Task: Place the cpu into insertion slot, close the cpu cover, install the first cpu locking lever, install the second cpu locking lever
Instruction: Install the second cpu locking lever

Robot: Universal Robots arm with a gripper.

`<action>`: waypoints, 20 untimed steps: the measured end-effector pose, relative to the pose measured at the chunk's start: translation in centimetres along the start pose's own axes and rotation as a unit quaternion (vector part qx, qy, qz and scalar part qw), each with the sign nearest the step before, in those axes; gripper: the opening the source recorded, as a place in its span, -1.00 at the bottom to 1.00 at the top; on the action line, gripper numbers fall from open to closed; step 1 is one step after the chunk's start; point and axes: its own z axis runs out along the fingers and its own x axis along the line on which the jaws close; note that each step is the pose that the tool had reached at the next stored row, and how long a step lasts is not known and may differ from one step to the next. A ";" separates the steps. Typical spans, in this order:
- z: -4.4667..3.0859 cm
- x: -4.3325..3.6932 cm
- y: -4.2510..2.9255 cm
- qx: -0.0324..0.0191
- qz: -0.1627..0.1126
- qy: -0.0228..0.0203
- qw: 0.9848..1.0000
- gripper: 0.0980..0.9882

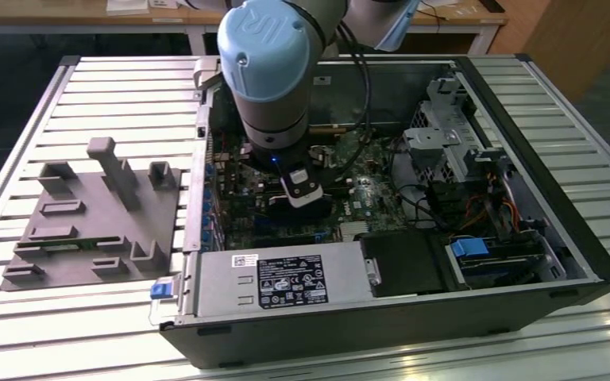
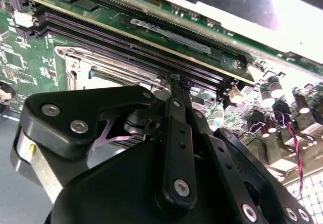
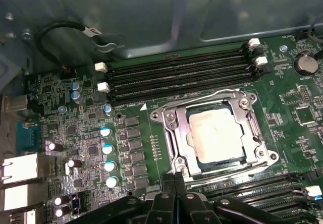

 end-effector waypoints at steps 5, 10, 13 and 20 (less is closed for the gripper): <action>0.13 0.05 0.02 0.000 0.000 0.000 1.000 -0.98; 0.17 0.07 0.04 0.000 0.000 0.000 1.000 -0.98; -0.02 0.06 0.11 0.000 0.000 0.000 1.000 -0.98; -1.46 0.02 0.61 0.000 -0.001 -0.003 1.000 -0.98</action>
